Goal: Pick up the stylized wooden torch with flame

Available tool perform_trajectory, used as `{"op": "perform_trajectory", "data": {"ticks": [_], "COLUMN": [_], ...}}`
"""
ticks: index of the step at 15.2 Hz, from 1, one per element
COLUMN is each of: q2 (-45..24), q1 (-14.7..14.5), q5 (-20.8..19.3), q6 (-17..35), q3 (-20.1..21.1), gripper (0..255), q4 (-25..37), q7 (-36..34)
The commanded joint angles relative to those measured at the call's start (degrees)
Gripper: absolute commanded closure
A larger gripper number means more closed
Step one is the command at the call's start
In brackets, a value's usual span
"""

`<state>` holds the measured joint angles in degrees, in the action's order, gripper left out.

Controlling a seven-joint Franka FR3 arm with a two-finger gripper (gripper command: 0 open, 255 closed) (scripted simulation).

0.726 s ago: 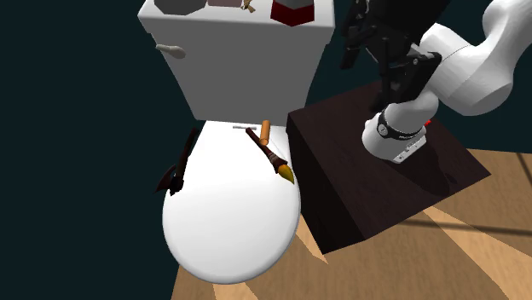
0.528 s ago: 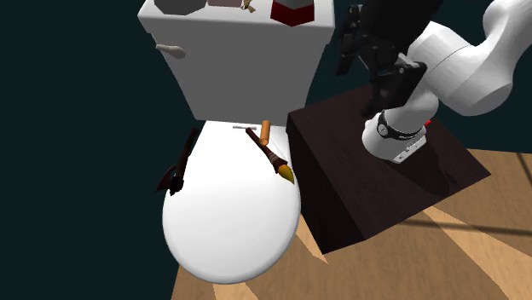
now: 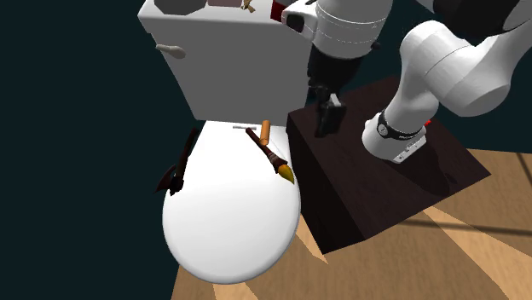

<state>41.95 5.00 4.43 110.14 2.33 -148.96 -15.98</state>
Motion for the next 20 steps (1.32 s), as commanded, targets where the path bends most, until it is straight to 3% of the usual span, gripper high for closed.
{"op": "perform_trajectory", "data": {"ticks": [1, 13, 17, 20], "q2": [-2.11, -22.16, -31.46, -39.06], "q1": [1.12, 6.77, 7.39, 7.16], "q5": [0.40, 4.00, 7.37, 12.36], "q6": [4.25, 30.83, 39.97, 46.41], "q3": [-0.16, -2.69, -4.25, -5.53], "gripper": [0, 0, 0, 0], "q4": [-2.24, -10.20, -10.58, -9.95], "q7": [-1.69, -8.75, -9.34, -7.90]}}
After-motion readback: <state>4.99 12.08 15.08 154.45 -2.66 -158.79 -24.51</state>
